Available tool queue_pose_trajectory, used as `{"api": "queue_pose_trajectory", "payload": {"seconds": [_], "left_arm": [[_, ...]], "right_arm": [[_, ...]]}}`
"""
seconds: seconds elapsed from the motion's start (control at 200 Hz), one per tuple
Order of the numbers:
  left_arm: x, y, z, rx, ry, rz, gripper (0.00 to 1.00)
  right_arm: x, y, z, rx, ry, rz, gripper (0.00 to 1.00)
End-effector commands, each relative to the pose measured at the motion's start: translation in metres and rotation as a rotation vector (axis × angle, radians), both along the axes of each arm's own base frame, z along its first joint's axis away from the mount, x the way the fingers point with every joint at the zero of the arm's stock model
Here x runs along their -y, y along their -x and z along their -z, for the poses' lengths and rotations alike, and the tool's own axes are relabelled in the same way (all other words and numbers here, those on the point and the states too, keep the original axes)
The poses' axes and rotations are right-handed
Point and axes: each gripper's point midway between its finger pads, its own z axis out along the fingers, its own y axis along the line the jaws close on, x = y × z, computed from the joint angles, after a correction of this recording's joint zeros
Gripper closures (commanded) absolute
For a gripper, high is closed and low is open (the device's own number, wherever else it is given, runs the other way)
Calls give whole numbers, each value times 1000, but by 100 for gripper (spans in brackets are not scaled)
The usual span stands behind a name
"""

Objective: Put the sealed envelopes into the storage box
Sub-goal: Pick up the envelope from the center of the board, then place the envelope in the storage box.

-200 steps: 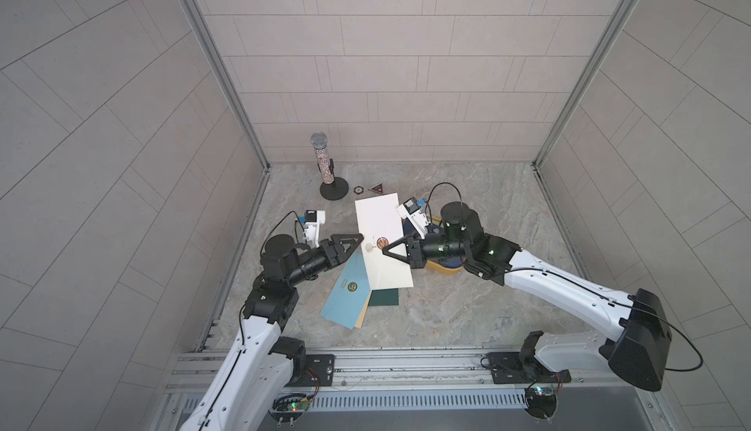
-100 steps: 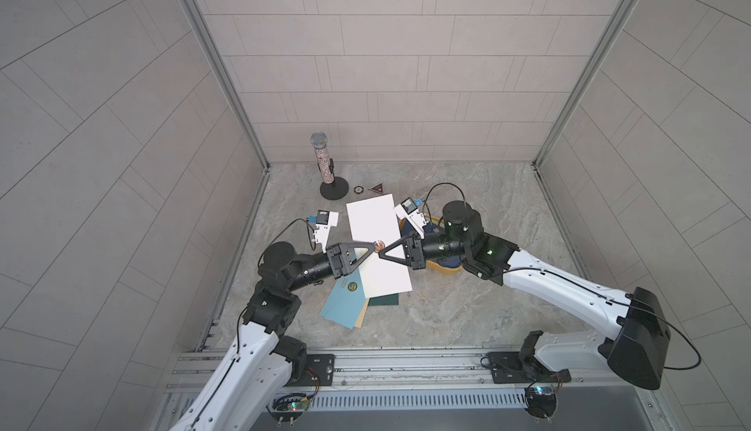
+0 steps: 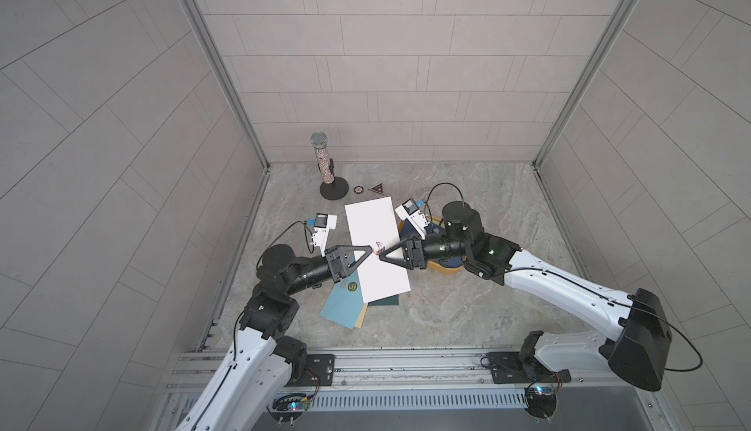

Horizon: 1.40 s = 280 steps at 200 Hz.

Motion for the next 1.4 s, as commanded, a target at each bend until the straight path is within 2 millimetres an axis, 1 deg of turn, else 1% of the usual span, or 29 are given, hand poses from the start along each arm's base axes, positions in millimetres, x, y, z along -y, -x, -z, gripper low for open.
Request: {"api": "queue_pose_trajectory", "payload": {"seconds": [0.0,0.075,0.13,0.195,0.235,0.245,0.265,0.295,0.305,0.35,0.425,0.485,0.515,0.59,0.665,0.7,0.83,1.011,1.131,1.291,1.396], "left_arm": [[-13,-5,-6,153,-196,-87,100],[-18,-10,-9,243,-327,-100,100],[-14,-13,-15,347,-394,-53,100],[-17,-26,-16,399,-496,-67,100],[-17,-33,-19,449,-549,-60,100],[-15,-38,-16,454,-571,-46,100],[-12,-42,-15,481,-597,-19,100],[-8,-46,-14,521,-639,15,100],[-7,-48,-15,536,-653,22,100],[1,-56,-14,602,-713,74,100],[14,-68,-10,705,-802,168,100],[29,-69,-7,807,-839,296,100],[37,-68,-4,852,-856,364,100],[54,-75,2,944,-898,474,100],[71,-82,15,1009,-959,594,100],[78,-87,22,1021,-993,643,100],[103,-91,55,1047,-1094,870,100],[139,-103,83,1117,-1195,1046,100],[152,-115,103,1110,-1263,1130,100],[156,-127,126,1046,-1316,1209,100],[161,-130,137,1039,-1320,1231,100]], "right_arm": [[48,-30,14,114,140,225,46],[88,-46,40,162,241,371,44],[122,-55,63,175,325,497,46],[163,-59,84,171,397,640,47],[184,-58,93,166,429,712,48],[189,-57,97,161,439,728,48],[199,-55,102,161,459,757,49],[211,-54,101,174,477,804,49],[217,-51,112,161,506,814,49],[237,-46,123,156,562,886,50],[263,-38,135,140,628,983,51],[278,-33,138,122,651,1047,51],[281,-31,139,119,653,1063,51],[286,-28,139,122,648,1085,51],[289,-27,141,115,648,1100,51],[292,-26,141,110,654,1111,51],[298,-23,147,81,675,1133,51],[297,-21,149,71,681,1119,51],[297,-20,149,72,669,1117,51],[299,-17,149,74,659,1122,51],[300,-15,149,75,659,1121,52]]}}
